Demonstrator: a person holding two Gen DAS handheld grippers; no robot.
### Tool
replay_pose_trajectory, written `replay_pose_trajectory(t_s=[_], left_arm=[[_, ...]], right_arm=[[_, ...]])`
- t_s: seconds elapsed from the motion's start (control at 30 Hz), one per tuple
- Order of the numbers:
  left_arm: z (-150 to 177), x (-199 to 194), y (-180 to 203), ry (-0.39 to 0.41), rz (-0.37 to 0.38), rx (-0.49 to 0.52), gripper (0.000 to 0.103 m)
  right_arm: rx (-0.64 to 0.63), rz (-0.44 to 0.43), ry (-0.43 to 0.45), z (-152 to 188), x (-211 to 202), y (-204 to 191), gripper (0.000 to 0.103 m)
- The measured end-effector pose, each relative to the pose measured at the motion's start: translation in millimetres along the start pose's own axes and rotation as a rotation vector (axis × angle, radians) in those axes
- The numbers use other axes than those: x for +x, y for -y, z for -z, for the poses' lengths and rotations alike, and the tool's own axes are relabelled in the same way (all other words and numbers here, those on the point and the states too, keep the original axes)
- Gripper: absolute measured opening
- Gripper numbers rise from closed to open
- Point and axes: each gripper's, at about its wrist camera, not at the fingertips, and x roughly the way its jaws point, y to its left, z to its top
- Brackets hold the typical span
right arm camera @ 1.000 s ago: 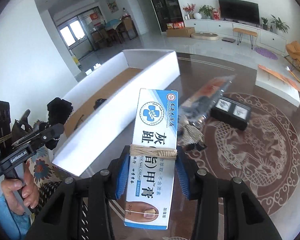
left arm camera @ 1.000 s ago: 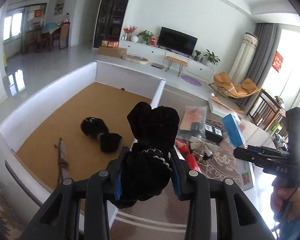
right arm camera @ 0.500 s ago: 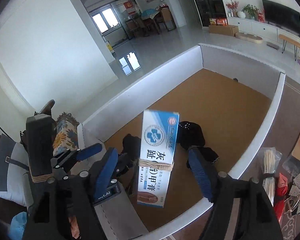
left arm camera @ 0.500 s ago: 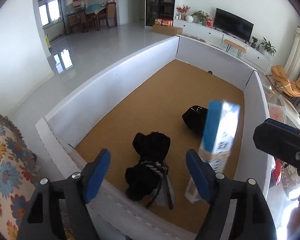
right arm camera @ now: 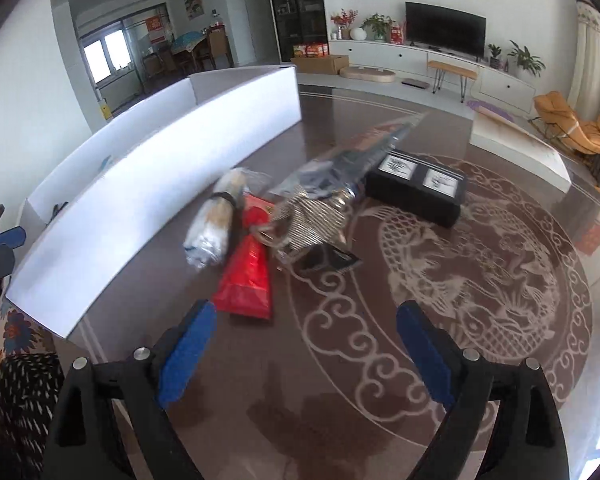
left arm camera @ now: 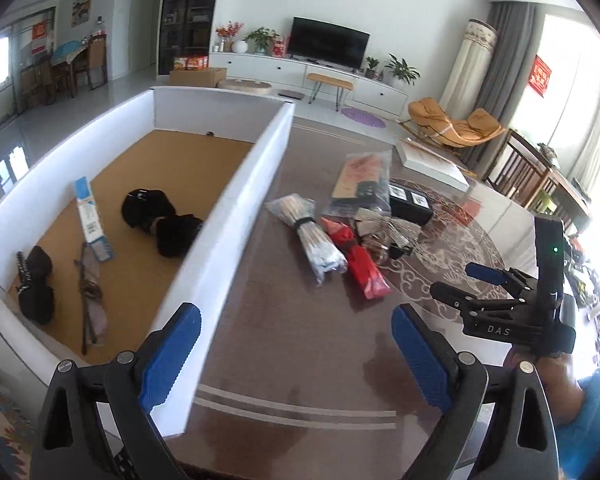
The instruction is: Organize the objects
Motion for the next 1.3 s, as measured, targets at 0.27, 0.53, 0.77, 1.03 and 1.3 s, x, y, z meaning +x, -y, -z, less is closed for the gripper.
replay_pose_trajectory(t_s=[0.27,0.53,0.77,1.03,1.3], left_arm=[[33,100,69,-0.181,-0.11,0.088,0.097],[31,127,70,-0.154,-0.163,0.096,0.1],[28,131,68,-0.11,-0.159,0.096,0.103],[30,130,67,-0.091,-0.162,0.095,0.103],[17,146,65,-0.094,-0.15,0.104,0.103]], right_arm=[[0.014,0.137,-0.025,70,-14,54,0.096],[0.04,0.115,-0.04,65,0,48,0.103],[0.038,0.117,-0.039,65,0,47,0.103],[0.038,0.117,-0.039,65,0,47,0.103],[0.038,0.118,-0.039,65,1,47,0.103]])
